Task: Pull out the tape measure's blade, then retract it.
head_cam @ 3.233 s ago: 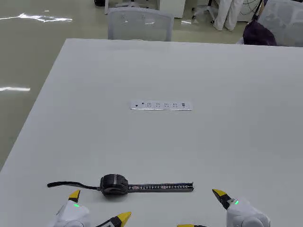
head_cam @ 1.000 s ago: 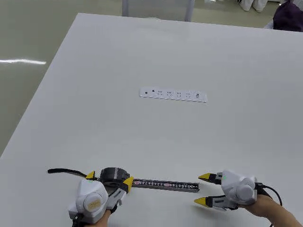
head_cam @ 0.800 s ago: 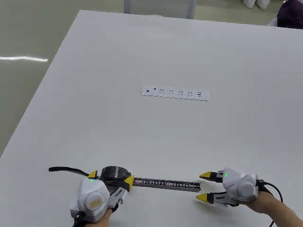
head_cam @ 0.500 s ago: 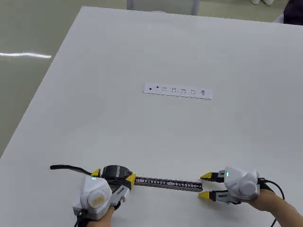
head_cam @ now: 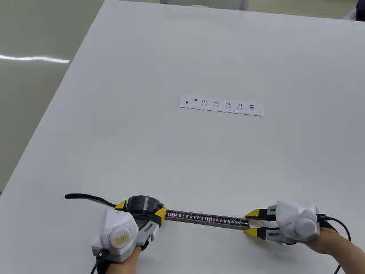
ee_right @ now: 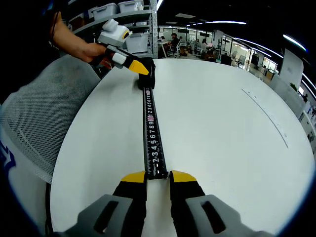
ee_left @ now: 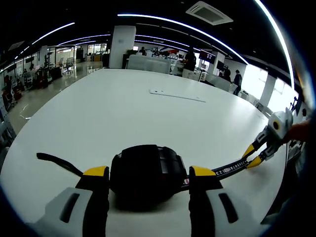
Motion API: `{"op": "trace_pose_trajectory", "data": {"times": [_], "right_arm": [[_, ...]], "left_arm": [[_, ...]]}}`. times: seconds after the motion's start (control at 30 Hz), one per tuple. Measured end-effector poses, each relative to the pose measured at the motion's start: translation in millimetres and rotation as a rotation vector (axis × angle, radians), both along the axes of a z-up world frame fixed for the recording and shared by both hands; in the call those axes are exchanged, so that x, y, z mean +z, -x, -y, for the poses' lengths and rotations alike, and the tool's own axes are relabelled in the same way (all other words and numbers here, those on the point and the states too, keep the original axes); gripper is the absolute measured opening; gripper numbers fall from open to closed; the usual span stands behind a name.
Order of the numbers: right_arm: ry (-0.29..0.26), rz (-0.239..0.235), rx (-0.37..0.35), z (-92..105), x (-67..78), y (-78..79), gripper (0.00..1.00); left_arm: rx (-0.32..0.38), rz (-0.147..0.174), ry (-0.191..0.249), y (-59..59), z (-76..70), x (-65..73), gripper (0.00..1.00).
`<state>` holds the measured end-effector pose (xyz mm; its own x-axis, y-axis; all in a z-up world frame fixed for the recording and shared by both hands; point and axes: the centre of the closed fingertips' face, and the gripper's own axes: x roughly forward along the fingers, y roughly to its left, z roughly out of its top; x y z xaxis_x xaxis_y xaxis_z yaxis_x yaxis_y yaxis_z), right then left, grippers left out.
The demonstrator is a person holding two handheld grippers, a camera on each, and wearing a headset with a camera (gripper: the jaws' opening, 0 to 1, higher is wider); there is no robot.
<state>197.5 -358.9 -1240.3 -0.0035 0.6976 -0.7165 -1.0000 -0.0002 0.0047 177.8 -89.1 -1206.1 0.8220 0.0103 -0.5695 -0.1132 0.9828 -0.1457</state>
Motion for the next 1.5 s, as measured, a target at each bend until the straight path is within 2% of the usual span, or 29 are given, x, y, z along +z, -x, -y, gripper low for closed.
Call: {"op": "trace_pose_trajectory", "data": {"times": [0.17,0.67,0.87,1.17,1.5], "right_arm": [[-0.002,0.012,0.003,-0.9,0.0,0.8,0.14],[-0.001,-0.007,-0.003,-0.8,0.6,3.6,0.12],[0.004,-0.003,-0.005,-0.5,0.1,3.4,0.12],[0.004,0.001,-0.003,-0.4,1.3,3.8,0.12],[0.002,0.005,-0.006,-0.4,2.0,2.8,0.12]], "left_arm": [[0.002,0.0,-0.001,0.1,-0.3,-0.7,0.62],[0.025,-0.007,-0.013,1.4,-1.1,-3.4,0.62],[0.07,-0.011,0.011,-1.0,-1.7,-5.8,0.64],[0.108,-0.013,0.012,-4.2,-3.6,-7.9,0.66],[0.146,-0.021,-0.012,-6.3,-3.7,-9.1,0.68]]}}
